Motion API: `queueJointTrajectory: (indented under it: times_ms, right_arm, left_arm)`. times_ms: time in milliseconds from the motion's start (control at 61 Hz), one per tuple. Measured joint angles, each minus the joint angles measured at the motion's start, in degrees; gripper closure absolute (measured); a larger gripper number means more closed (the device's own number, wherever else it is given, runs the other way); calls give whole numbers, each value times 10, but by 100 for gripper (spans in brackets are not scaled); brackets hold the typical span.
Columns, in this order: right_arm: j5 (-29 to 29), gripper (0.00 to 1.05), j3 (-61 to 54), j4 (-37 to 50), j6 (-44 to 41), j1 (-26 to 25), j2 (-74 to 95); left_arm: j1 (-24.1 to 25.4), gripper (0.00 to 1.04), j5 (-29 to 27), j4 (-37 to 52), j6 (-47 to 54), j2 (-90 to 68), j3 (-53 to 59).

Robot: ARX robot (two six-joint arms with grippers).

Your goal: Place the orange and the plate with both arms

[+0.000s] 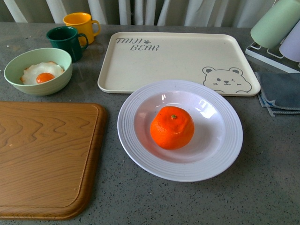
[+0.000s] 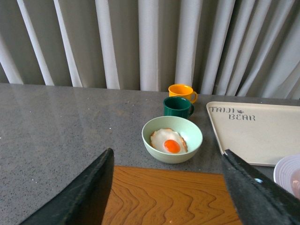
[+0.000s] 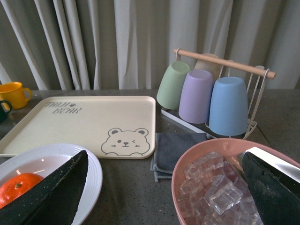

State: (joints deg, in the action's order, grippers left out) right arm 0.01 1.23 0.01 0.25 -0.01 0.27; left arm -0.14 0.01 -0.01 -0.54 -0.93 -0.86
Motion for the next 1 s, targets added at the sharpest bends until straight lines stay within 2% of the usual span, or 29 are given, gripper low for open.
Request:
queueJointTrajectory:
  times_ms: [82,180,213,246,295,410,639,721,836,1000]
  right_arm:
    - [0,9,0,0,0,0,0]
    - [-4,9,2,-4,6,-1,3]
    - [-42,9,32,-86,47,-5,44]
    - [-45,9,61,-143,101,-3,103]
    - [-45,9,72,-147,148,6,162]
    - [-58,9,70,-41,226,23,304]
    - [-60,9,76,303,334,89,683]
    - [-65,9,96,389,367,113,805]
    - [-76,9,133,466,418,136,939]
    - [-70,9,171,501,457,152,1053]
  left_arm:
    - [0,8,0,0,0,0,0]
    - [0,10,0,0,1,0,0]
    - [0,9,0,0,1,0,0]
    - [0,9,0,0,1,0,0]
    - [0,9,0,0,1,0,0]
    - [0,9,0,0,1,0,0]
    - [0,9,0,0,1,0,0]
    - [0,9,0,0,1,0,0]
    - [0,9,0,0,1,0,0]
    - [0,9,0,0,1,0,0]
